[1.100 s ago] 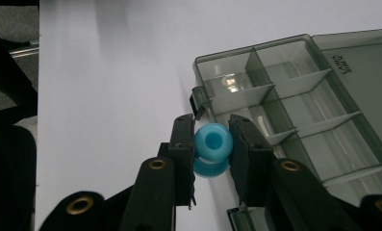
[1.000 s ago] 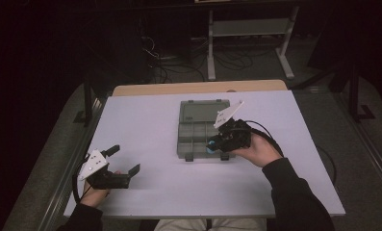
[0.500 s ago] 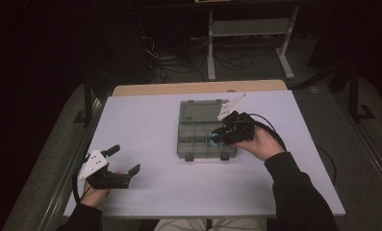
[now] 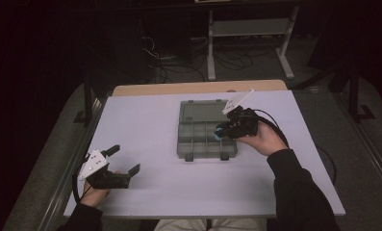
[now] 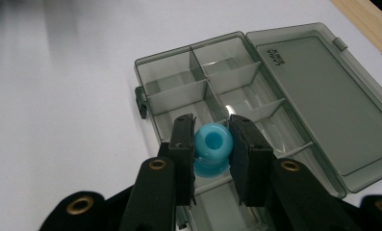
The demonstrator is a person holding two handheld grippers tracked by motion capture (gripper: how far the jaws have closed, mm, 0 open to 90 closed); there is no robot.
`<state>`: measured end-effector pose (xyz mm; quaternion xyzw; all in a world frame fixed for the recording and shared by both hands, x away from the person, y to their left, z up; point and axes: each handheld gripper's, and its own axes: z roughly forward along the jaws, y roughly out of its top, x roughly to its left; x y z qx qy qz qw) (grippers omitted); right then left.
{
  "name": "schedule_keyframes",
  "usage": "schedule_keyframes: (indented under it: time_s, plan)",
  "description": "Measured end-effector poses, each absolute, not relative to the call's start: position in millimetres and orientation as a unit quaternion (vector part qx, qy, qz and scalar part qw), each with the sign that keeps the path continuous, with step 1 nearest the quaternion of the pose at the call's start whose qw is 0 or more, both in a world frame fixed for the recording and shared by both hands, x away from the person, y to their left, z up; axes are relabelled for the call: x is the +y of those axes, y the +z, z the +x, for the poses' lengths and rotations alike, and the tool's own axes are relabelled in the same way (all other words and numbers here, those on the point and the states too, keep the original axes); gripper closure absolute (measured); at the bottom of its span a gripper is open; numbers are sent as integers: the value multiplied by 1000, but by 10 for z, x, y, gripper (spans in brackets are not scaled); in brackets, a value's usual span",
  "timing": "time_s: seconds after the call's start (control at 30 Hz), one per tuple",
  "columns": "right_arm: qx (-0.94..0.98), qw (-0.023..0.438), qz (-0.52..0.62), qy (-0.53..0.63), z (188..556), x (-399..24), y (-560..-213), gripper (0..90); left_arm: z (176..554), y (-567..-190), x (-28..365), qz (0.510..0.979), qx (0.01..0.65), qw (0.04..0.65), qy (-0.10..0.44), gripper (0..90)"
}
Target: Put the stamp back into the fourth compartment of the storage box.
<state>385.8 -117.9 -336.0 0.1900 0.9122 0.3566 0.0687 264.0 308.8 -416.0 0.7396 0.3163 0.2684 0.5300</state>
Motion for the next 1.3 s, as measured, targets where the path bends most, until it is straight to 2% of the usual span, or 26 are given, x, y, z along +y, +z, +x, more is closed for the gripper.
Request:
schedule_keyframes:
  time_s: [1.3]
  plan:
    - [893, 75, 262, 359, 4249, -1445, -3516, 709, 2638, -4157, 3095, 738, 317, 532, 268, 0]
